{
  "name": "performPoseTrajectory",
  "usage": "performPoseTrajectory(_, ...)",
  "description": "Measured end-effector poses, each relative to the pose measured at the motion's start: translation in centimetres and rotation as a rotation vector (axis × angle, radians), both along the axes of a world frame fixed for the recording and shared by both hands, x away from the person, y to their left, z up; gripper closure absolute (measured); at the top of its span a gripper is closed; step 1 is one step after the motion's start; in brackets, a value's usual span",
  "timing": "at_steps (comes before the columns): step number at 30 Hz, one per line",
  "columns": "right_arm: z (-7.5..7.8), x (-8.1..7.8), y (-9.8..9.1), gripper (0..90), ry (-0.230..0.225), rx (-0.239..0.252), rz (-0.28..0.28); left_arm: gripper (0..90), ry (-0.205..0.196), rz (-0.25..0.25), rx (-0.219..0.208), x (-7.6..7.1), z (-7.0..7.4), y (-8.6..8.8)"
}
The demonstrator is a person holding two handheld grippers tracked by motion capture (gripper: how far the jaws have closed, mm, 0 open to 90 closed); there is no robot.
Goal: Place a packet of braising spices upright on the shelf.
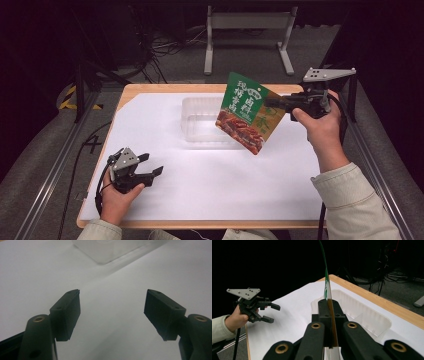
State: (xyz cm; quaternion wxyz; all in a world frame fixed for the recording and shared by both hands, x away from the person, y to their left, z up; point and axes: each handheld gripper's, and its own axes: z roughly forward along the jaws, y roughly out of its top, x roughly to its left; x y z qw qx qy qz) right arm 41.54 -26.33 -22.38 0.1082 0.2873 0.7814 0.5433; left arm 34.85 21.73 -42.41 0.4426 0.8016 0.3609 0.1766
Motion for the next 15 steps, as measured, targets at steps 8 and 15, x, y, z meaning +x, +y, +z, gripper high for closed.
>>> performPoseTrajectory(8,0.7,1.0,1.1,90.0,-0.019,-0.037,-0.016,29.9,0.003,0.004,-0.007,-0.2,-0.1,0.1)
performPoseTrajectory(15,1.1,2.2,2.1,90.0,-0.028,-0.044,-0.022,30.0,0.014,0.034,-0.010,-0.9,-0.2,0.9)
